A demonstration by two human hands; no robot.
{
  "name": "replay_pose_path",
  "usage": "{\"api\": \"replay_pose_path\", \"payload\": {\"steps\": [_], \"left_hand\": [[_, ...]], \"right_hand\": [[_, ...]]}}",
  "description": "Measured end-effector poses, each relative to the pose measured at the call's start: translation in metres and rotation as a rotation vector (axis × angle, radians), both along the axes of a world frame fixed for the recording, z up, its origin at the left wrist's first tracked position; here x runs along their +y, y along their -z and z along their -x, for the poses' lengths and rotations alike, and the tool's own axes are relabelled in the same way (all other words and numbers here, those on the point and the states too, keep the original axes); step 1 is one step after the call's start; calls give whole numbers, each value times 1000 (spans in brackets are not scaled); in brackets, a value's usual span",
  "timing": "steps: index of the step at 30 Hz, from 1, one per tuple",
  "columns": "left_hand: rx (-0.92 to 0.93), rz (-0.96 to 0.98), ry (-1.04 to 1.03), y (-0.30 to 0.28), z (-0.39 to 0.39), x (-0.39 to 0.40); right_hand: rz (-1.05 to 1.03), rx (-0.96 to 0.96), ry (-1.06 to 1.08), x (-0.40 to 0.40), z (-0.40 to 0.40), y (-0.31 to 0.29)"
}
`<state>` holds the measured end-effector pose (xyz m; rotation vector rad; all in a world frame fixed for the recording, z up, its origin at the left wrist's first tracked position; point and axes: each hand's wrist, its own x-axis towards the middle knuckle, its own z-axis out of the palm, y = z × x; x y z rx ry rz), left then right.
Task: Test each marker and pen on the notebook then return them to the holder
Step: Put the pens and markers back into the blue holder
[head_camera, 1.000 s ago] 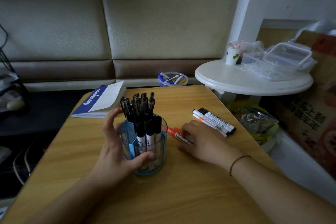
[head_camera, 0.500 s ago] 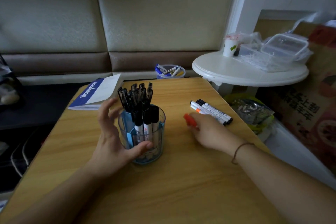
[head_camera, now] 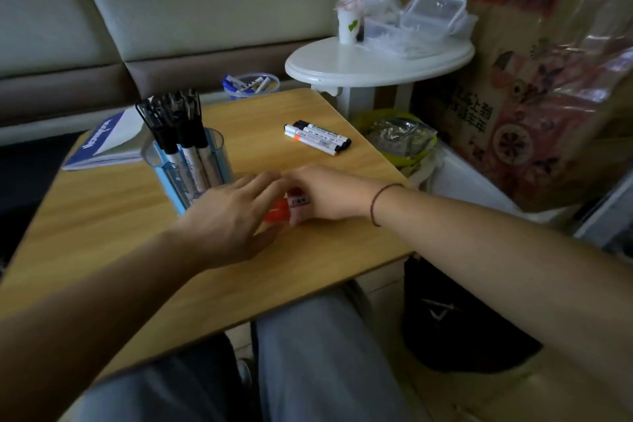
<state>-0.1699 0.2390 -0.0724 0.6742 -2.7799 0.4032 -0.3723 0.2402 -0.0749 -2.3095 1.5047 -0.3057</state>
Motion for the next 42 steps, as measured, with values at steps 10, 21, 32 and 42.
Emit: {"api": "replay_pose_path", "payload": {"steps": [10, 21, 32, 42], "left_hand": [[189, -115, 142, -8, 66, 21], [-353, -298, 592, 112, 313, 175], [-989, -547, 642, 278, 336, 214], [-1063, -711, 500, 314, 322, 202]], "right_hand": [[311, -160, 153, 59, 72, 2], [271, -79, 980, 300, 265, 164], [-677, -92, 1147, 387, 257, 405], [-550, 5, 1299, 364, 234, 469]]}}
